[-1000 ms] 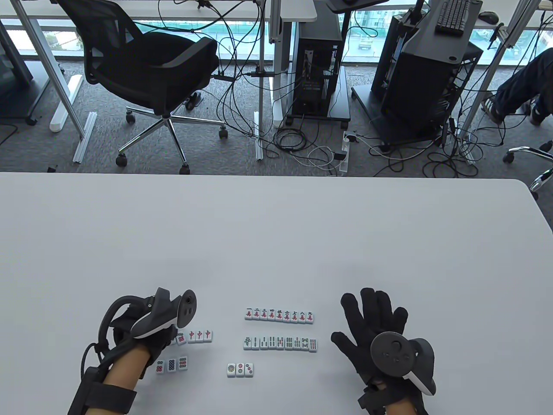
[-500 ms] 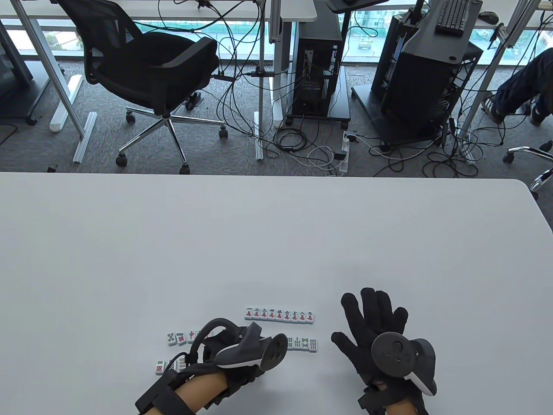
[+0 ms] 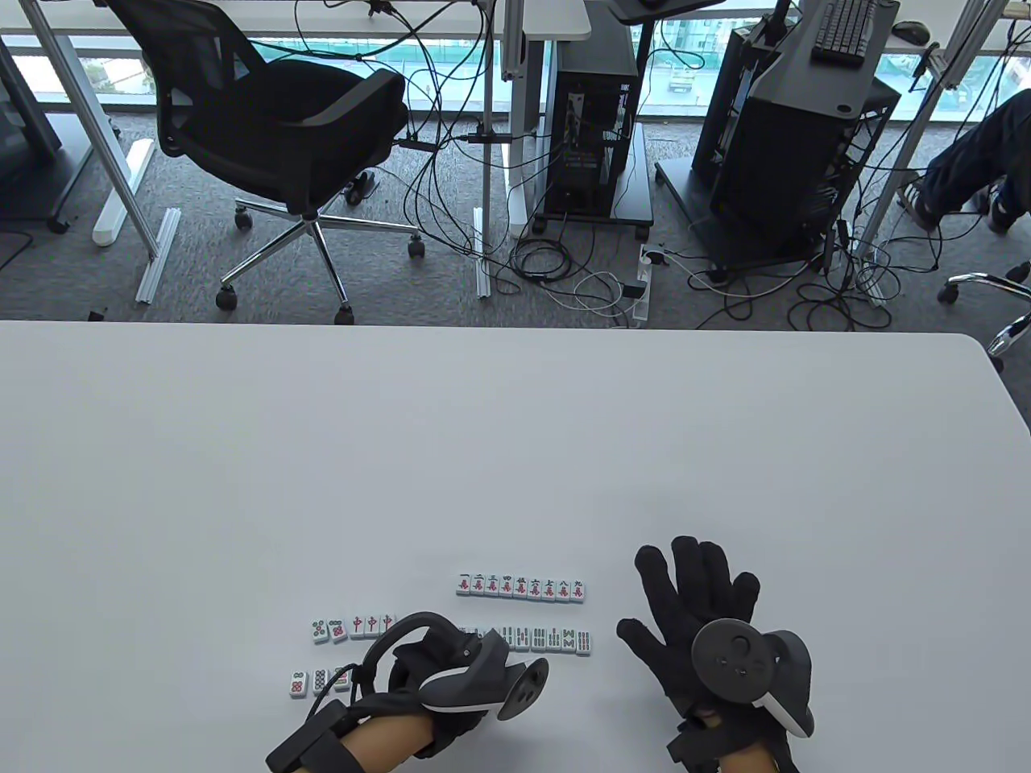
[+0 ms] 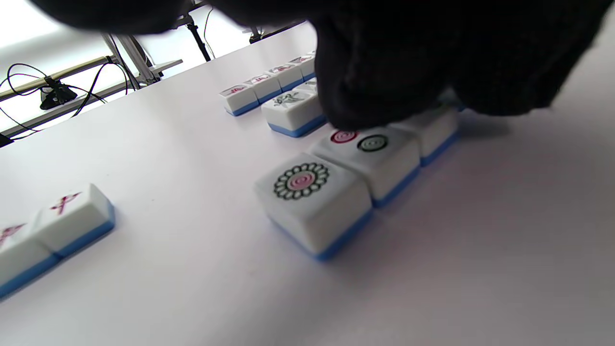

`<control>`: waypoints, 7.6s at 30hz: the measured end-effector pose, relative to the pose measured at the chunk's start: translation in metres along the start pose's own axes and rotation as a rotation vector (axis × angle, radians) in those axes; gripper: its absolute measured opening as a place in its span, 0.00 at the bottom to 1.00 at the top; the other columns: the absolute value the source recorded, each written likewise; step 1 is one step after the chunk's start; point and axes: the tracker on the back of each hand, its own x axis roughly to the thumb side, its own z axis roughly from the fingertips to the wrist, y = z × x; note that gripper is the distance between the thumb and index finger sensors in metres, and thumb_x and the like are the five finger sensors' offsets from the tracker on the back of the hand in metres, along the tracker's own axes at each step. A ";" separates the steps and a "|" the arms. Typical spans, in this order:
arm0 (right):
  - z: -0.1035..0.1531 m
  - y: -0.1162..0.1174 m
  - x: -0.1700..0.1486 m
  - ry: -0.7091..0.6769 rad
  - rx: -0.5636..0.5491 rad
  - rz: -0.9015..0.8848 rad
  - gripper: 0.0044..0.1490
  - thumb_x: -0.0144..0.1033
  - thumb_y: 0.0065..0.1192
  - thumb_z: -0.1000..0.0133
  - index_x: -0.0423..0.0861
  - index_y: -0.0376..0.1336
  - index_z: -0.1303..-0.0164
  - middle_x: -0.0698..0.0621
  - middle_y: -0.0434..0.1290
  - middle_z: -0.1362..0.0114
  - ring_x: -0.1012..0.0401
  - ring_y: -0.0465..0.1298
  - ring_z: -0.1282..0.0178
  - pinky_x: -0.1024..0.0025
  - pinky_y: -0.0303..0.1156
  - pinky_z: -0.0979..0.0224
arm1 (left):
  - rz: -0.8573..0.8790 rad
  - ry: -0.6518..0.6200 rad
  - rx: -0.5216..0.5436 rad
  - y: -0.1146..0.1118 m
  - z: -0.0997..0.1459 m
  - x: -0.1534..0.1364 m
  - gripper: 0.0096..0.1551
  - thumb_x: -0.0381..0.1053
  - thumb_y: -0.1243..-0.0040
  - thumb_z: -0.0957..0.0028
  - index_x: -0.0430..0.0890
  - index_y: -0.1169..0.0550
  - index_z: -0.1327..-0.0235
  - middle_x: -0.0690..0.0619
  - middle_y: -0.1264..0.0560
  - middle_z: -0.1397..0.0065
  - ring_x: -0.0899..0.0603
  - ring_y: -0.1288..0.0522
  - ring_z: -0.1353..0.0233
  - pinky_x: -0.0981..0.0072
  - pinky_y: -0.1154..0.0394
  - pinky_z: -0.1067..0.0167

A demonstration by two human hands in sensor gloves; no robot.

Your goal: Mahjong suit sorting

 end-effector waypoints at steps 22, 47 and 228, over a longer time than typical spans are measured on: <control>-0.001 0.000 -0.001 0.017 0.007 0.011 0.49 0.64 0.48 0.42 0.60 0.37 0.16 0.44 0.32 0.12 0.43 0.28 0.16 0.31 0.25 0.25 | 0.091 0.367 -0.009 0.012 0.053 -0.147 0.34 0.62 0.30 0.68 0.50 0.18 0.48 0.61 0.13 0.65 0.54 0.18 0.75 0.56 0.19 0.64; -0.001 0.001 -0.001 0.018 0.013 0.013 0.49 0.64 0.49 0.42 0.60 0.37 0.16 0.44 0.32 0.12 0.43 0.28 0.16 0.31 0.25 0.25 | -0.014 0.457 -0.117 -0.071 0.045 -0.157 0.35 0.62 0.30 0.69 0.46 0.19 0.49 0.63 0.14 0.67 0.55 0.19 0.77 0.58 0.19 0.66; -0.001 0.002 -0.002 0.019 0.036 -0.022 0.48 0.63 0.48 0.42 0.60 0.37 0.16 0.44 0.31 0.12 0.43 0.27 0.17 0.31 0.24 0.25 | 0.302 0.486 -0.010 0.000 0.031 -0.128 0.36 0.65 0.31 0.67 0.42 0.17 0.53 0.63 0.14 0.70 0.55 0.20 0.80 0.59 0.19 0.70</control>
